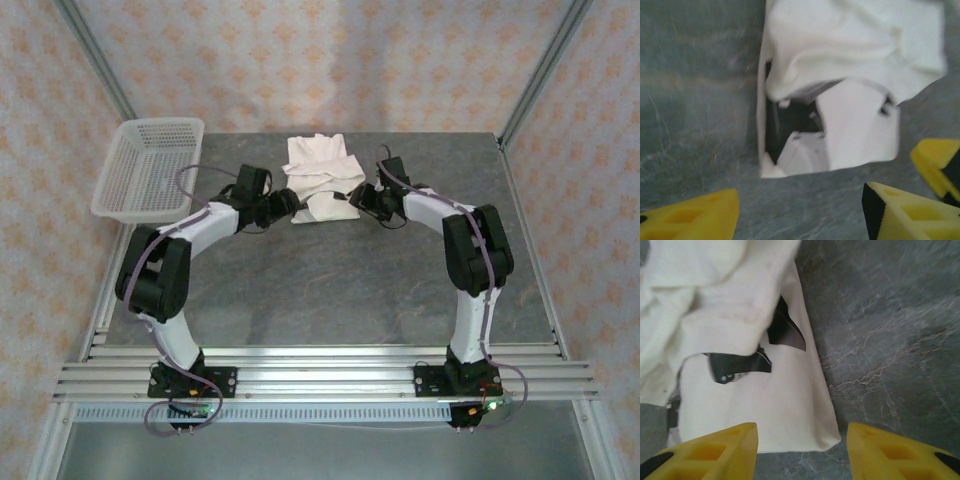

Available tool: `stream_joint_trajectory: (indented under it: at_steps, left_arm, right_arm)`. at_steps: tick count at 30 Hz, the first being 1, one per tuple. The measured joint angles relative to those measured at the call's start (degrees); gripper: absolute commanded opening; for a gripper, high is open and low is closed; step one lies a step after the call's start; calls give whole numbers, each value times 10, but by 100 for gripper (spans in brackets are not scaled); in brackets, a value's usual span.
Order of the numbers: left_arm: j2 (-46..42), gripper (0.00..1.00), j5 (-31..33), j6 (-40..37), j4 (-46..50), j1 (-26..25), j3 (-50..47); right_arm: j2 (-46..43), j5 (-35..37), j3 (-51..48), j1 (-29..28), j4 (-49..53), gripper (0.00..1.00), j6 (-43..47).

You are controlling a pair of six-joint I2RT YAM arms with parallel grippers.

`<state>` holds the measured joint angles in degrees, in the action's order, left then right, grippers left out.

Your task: Fold the inside-out t-shirt

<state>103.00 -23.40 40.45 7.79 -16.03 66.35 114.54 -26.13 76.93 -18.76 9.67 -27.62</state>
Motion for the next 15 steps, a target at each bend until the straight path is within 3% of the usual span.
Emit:
stream_joint_trajectory:
  at_steps: [2, 5, 9, 15]
  left_arm:
    - [25, 66, -2, 0, -5, -5, 0]
    - [57, 64, -4, 1, -17, -5, 5]
    - [93, 51, -8, 9, -38, -5, 24]
    - [128, 34, -30, 39, -73, -2, 38]
  right_arm:
    - [13, -8, 1, -3, -7, 47, 0]
    - [37, -14, 14, -5, -12, 37, 0]
    - [53, -18, 19, -5, -17, 12, -5]
    - [55, -24, 20, -5, -23, 6, -9]
